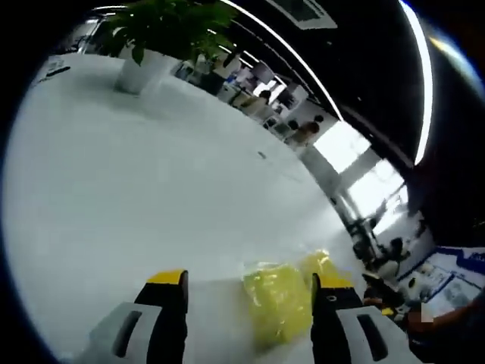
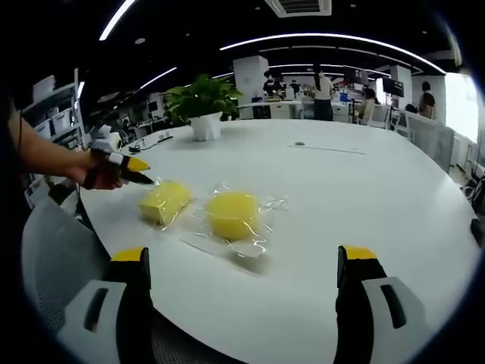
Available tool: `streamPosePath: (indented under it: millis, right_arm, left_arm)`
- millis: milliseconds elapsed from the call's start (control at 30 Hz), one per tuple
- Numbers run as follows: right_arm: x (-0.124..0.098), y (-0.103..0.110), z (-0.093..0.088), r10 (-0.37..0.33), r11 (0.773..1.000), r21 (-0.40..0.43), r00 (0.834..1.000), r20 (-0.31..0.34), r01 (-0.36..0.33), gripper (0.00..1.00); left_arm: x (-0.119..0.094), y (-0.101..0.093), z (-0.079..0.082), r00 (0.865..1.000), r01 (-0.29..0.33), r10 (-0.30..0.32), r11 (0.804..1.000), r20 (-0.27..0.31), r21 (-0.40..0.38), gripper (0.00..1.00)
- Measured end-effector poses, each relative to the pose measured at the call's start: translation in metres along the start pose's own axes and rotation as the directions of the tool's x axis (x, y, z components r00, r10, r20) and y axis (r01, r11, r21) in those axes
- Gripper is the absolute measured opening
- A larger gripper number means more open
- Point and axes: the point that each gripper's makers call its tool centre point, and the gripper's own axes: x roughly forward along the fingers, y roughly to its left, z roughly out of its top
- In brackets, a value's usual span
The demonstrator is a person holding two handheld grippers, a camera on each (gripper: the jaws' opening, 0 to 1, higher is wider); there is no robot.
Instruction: Compare the silicone blocks by pressing each to a similar depth, holding the contact briefly, and releasing to observe deformation and rebound differences across the visible hardness samples.
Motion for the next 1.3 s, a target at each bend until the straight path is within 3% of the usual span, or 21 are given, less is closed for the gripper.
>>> streamPosePath:
  millis: [300,467,767,867,1100,1300]
  right_arm:
    - [0.001,0.0,-0.002,0.002,1.0,0.004,1.0,-0.008,-0.002,0.96]
    - [0.001,-0.001,-0.002,-0.002,1.0,0.004,1.0,-0.009,0.002,0.96]
    - [0.001,0.0,-0.003,0.001,1.0,0.006,1.0,-0.014,-0.001,0.92]
    - [0.0,-0.001,-0.003,-0.002,1.0,0.009,1.0,-0.011,0.003,0.93]
    - [0.001,0.0,-0.002,0.002,1.0,0.011,1.0,-0.008,-0.002,0.94]
    - [0.001,-0.001,-0.002,0.001,1.0,0.012,1.0,-0.009,-0.001,0.94]
  left_arm:
    - [0.012,0.004,-0.003,1.0,0.018,-0.019,0.998,-0.015,-0.062,0.52]
    - [0.018,0.007,-0.005,1.0,0.005,-0.005,0.995,0.0,-0.105,0.31]
    - [0.025,0.018,-0.012,0.999,-0.016,0.022,0.976,0.025,-0.215,0.23]
    - [0.026,0.014,-0.013,1.0,-0.004,0.01,0.972,0.021,-0.235,0.22]
    - [0.03,0.003,-0.012,0.999,0.044,-0.037,0.963,0.031,-0.264,0.09]
    - [0.035,-0.002,-0.013,0.999,0.05,-0.045,0.954,0.025,-0.296,0.08]
